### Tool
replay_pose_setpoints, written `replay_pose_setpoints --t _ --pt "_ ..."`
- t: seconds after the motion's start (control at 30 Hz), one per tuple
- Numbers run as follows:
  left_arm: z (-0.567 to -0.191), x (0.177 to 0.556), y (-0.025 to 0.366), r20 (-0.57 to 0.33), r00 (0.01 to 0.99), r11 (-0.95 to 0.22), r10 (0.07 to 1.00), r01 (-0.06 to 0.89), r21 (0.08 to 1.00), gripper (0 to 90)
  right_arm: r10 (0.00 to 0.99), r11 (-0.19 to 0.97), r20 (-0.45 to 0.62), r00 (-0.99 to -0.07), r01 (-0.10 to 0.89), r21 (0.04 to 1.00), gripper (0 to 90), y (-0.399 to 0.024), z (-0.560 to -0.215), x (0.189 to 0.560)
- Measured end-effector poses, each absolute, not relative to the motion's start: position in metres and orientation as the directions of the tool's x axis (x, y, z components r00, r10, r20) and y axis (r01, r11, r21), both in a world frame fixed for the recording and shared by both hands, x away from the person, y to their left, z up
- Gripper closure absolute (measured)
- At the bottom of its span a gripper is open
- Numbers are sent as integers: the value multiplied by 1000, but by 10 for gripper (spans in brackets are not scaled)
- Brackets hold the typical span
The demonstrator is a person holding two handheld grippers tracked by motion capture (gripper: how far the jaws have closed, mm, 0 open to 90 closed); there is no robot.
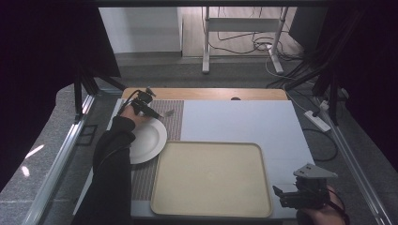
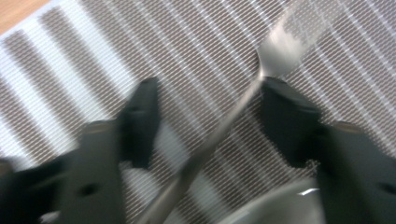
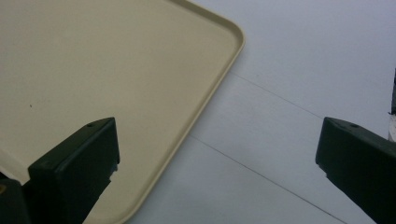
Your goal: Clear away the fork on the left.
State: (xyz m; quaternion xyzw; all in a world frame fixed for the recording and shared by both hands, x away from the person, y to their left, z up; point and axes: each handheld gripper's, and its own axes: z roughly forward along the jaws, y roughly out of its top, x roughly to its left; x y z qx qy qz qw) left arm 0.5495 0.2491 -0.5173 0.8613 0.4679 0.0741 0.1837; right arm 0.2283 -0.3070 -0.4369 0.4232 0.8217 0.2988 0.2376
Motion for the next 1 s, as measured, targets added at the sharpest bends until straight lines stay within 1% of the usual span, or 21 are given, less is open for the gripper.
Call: replay_pose_setpoints --t 0.03,0.07,0.1,0.13,0.2,0.27,0.3,0.33,0.47,0.5,0.53,0.63,0.67,0.77,0.87,1.0 --pt "-517 549 249 -44 551 -495 833 779 386 567 837 464 -137 -530 554 692 3 -307 -437 228" --pt "-517 547 259 -48 551 -491 833 777 394 634 837 464 -137 -530 554 691 3 -307 -437 228" --pt "-517 547 259 -48 551 -491 833 777 394 684 837 464 -137 -530 554 691 3 -307 -437 228" --pt "-518 545 267 -60 557 -492 828 774 399 728 836 467 -140 -531 555 688 3 -306 -437 228" --pt "-518 544 270 -62 563 -496 824 770 401 758 834 471 -142 -534 554 687 3 -306 -437 228" --pt "-517 542 270 -53 591 -525 805 751 402 790 833 472 -142 -535 554 686 3 -306 -437 228" --pt "-517 542 270 -53 591 -525 805 751 402 818 832 473 -142 -535 554 685 3 -306 -437 229" --pt "-516 542 269 -29 567 -513 823 765 390 837 832 474 -142 -536 554 684 3 -306 -437 229" --pt "-516 541 273 -1 542 -497 840 773 394 839 832 473 -142 -536 553 686 3 -306 -437 228" --pt "-516 541 275 -8 537 -490 844 777 396 839 832 473 -141 -536 553 686 3 -306 -437 228" --pt "-514 539 279 27 529 -496 848 776 389 839 833 472 -140 -536 555 684 3 -306 -437 229" --pt "-511 537 286 29 516 -485 856 782 390 839 833 472 -139 -535 556 684 3 -306 -437 229" --pt "-505 534 294 47 497 -474 866 790 389 839 832 473 -139 -536 556 684 3 -306 -437 229" --pt "-498 531 302 52 476 -456 878 796 397 838 832 473 -142 -536 555 684 3 -306 -437 229" --pt "-484 521 320 51 454 -434 890 805 405 838 833 473 -141 -536 556 684 3 -305 -437 229" --pt "-475 512 328 34 451 -423 892 805 416 838 832 476 -144 -537 554 683 3 -305 -437 229"
